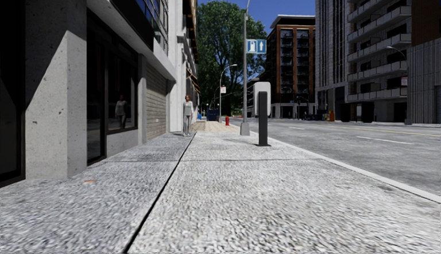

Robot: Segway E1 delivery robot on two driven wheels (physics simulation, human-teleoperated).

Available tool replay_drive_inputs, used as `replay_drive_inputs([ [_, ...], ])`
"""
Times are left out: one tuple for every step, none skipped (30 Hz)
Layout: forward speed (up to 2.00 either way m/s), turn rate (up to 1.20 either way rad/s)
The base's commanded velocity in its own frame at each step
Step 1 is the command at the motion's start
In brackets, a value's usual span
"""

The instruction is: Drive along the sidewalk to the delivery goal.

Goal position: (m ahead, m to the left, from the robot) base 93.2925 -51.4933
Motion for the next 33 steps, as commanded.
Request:
replay_drive_inputs([
  [2.0, 0.0],
  [2.0, 0.0],
  [2.0, 0.0],
  [2.0, 0.0],
  [2.0, 0.0],
  [2.0, 0.0],
  [2.0, 0.0],
  [2.0, 0.0],
  [2.0, 0.0],
  [2.0, 0.0],
  [2.0, 0.0],
  [2.0, 0.0],
  [2.0, 0.0],
  [2.0, 0.0],
  [2.0, 0.0],
  [2.0, 0.0],
  [2.0, 0.0],
  [2.0, 0.0],
  [2.0, 0.0],
  [2.0, 0.0],
  [2.0, 0.0],
  [2.0, 0.0],
  [2.0, 0.0],
  [2.0, 0.0],
  [2.0, 0.0],
  [2.0, 0.0],
  [2.0, 0.0],
  [2.0, 0.0],
  [2.0, 0.0],
  [2.0, 0.0],
  [2.0, 0.0],
  [2.0, 0.0],
  [2.0, 0.0],
])
